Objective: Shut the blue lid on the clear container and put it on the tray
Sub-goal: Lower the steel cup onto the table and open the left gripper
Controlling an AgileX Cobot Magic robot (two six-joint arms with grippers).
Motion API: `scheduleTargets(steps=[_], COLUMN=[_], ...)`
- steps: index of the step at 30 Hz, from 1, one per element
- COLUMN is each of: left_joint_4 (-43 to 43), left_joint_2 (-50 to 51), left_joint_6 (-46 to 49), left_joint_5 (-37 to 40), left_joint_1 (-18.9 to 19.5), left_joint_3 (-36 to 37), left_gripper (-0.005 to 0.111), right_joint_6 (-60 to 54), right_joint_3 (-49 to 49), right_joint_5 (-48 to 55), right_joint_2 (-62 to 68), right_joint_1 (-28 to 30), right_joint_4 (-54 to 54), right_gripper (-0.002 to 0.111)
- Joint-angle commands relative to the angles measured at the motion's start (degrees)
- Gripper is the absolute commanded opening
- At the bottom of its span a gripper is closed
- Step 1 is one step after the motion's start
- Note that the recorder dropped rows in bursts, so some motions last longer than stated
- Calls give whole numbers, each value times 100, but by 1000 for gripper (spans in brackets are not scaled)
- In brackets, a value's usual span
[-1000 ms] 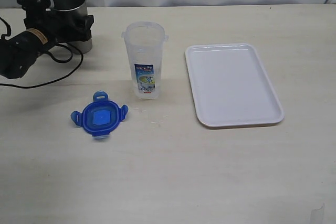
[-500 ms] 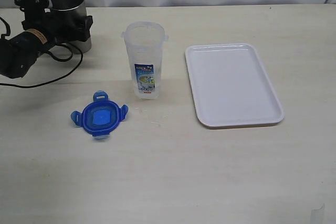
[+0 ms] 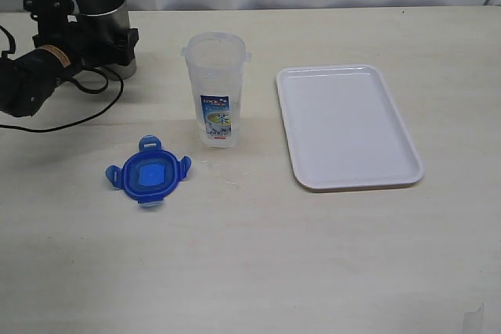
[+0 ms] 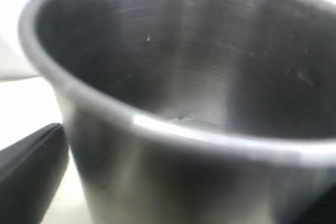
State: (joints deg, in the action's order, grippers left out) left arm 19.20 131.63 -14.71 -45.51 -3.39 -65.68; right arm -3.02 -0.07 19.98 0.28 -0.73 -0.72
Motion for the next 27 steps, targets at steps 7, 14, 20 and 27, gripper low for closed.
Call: scheduleTargets(steps=[7,14,20,27], left_joint_4=[85,94,94,94], left_joint_2=[-171,-613,-895,-1404], left_joint_6=[-45,-33,-33,-33], left_joint_5=[219,453,452,453], left_joint_1=[19,28,28,28], left_joint_3=[141,569,1106,1786], left_gripper=[100,100,100,100], right_joint_6=[-42,-42,-42,-42], right_joint_3=[7,7,7,7], right_joint_5=[-13,-13,-13,-13], right_joint_2=[-28,-28,-28,-28], right_joint_1=[-9,-9,-9,-9], right_joint_4=[-15,-15,-15,-15], right_gripper=[5,5,5,5])
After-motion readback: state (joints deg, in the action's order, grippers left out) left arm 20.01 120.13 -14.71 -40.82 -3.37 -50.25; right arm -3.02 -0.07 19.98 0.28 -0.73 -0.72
